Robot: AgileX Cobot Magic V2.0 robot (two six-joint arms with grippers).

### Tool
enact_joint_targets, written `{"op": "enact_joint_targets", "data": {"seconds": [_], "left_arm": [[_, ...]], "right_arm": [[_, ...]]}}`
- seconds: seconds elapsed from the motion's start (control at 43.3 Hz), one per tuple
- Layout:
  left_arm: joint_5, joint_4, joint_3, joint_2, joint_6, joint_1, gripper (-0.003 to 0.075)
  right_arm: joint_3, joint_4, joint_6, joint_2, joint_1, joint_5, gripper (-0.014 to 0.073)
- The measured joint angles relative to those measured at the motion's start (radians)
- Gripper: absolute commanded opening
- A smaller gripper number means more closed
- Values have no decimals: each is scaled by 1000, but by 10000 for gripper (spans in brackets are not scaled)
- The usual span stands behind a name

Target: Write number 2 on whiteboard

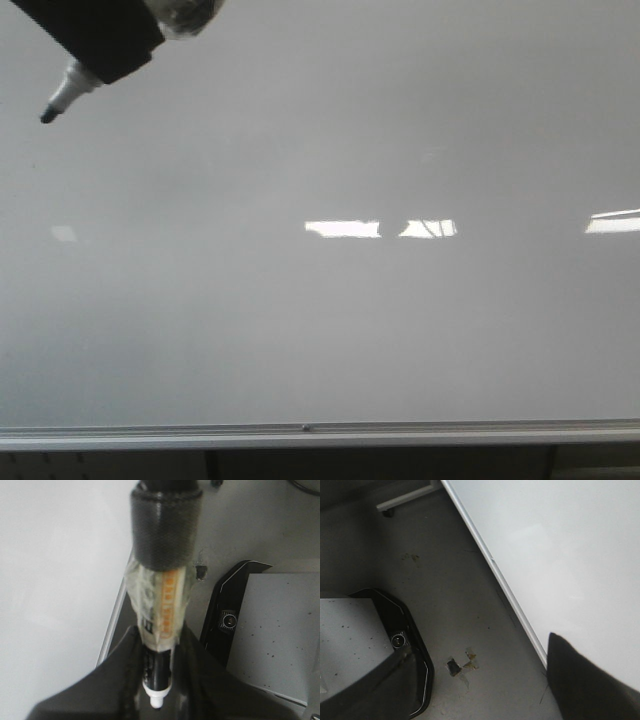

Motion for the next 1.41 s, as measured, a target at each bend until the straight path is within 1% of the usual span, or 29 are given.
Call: {"op": "enact_joint_targets", "data": {"seconds": [0.092,0.231,0.369,0.577,0.646,0.762,0.831,1.408], "left_arm": [[-4,12,0,0,2,-81,-20],[-13,29,0,0,6,-166,-20],[-27,30,0,0,6,-211,-20],[-35,32,0,0,6,-219,-20],[-35,34,0,0,6,-219,-20],[-36,34,0,0,6,-219,-20],[-37,34,0,0,6,-219,-20],[-50,34,0,0,6,-219,-20]], "right_arm": [[-37,58,-71,28,35,11,562],[-80,145,-182,68,76,12,562],[-118,165,-209,127,125,6,562],[-169,166,-219,233,205,-20,552],[-186,167,-219,258,213,-22,512],[-210,167,-219,273,217,-26,416],[-217,168,-219,273,217,-26,391],[-219,173,-220,273,217,-10,377]]}}
